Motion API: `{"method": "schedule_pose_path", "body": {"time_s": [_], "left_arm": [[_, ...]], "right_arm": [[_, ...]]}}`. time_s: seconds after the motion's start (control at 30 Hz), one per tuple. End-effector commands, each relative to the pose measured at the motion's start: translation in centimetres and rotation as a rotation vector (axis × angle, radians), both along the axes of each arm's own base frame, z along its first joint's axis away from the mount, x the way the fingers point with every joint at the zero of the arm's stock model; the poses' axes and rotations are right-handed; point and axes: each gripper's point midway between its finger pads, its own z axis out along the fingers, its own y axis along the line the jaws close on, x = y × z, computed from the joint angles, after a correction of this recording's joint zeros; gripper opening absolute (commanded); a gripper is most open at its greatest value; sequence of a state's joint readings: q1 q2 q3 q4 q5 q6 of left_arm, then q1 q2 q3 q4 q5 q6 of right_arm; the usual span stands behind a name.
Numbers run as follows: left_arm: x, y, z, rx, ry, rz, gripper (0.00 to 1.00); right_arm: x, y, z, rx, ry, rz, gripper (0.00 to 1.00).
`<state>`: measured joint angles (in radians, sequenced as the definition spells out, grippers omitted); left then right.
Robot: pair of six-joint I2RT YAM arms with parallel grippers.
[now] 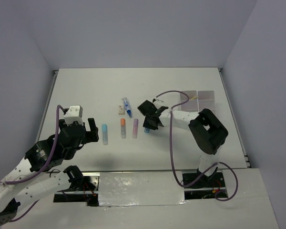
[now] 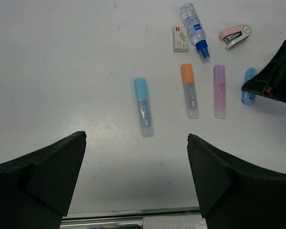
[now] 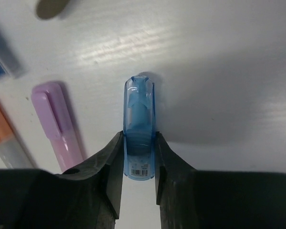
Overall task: Sort the stationery into containers
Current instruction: Pick up the stationery from the center of the board.
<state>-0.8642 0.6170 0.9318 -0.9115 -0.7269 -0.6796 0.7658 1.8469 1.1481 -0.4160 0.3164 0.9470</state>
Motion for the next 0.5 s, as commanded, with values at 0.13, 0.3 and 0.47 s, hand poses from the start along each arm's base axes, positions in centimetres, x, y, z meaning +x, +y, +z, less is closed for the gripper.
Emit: {"method": "schedule_pose_path", "body": {"time_s": [0.13,0.3,0.47], "left_arm": [[0.4,-0.5,1.6,-0.038,-0.048,-0.02,0.99],[0.3,-0.5,1.8,-0.048,-0.057,-0.029,0.99],[0.3,-0.7,1.6,-0.039,-0.051,-0.034,0.99]], "right_arm": [[0.6,-5.0,13.2,0.232,-0.298,-0.059,0.0],[2.4,-18.8,16.6,0.225,-0.453,-0.483,0.0],[3.2,-28.3,18.3,0.216,-0.534,-0.842,0.0]]}}
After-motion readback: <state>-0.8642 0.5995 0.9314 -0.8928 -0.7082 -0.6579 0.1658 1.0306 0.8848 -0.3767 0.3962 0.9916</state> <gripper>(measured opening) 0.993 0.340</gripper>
